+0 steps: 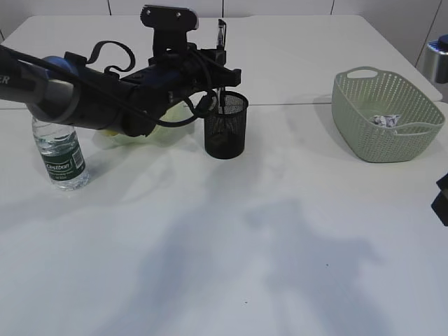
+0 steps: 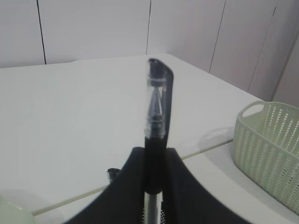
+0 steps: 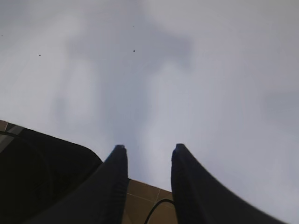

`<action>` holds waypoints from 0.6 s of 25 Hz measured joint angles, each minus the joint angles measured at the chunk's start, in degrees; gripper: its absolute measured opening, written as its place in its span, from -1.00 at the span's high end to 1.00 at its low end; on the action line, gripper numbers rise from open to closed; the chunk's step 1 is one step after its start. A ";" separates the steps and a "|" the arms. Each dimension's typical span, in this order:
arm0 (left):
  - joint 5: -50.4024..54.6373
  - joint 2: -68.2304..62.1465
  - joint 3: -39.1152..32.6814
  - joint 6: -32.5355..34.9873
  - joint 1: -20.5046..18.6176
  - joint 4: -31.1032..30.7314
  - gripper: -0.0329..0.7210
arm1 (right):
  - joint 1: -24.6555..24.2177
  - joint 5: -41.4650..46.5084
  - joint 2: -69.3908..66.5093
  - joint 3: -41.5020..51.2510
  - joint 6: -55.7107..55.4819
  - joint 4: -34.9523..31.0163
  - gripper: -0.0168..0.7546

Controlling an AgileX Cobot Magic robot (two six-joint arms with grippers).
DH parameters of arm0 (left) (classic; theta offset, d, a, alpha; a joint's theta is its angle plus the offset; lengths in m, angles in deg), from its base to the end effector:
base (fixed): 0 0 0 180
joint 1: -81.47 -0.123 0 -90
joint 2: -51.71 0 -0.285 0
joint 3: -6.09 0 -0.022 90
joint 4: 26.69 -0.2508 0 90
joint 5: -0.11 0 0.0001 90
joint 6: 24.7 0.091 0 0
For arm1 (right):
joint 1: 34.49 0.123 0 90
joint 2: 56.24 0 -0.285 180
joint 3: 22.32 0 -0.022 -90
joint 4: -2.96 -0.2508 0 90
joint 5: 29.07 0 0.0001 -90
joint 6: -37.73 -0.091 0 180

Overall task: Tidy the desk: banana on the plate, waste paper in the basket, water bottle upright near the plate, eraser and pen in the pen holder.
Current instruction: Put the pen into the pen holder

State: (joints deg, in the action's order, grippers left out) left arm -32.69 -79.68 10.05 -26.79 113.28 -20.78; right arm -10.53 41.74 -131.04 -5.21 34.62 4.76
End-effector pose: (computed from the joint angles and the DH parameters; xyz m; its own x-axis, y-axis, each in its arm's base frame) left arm 0.4204 -0.2548 0.1942 -0.1290 -0.0644 -0.9895 0.4667 0.8765 -0.1179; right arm 0.1872 0.0802 0.3248 -0.8892 -0.3471 -0.2981 -0.3591 0.9332 -0.0152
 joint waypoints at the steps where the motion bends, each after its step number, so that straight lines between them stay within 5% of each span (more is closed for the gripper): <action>1: -0.26 -0.10 0.00 0.00 0.00 0.00 0.80 | 0.00 0.00 0.00 0.00 0.00 -0.14 0.34; 15: 0.34 -1.96 0.00 -0.26 -1.31 0.00 0.80 | 0.00 0.00 0.00 0.00 0.00 -0.45 0.34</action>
State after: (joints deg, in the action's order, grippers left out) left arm -32.35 -81.64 10.05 -27.06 111.97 -20.78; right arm -10.53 41.74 -131.04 -5.21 34.62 4.31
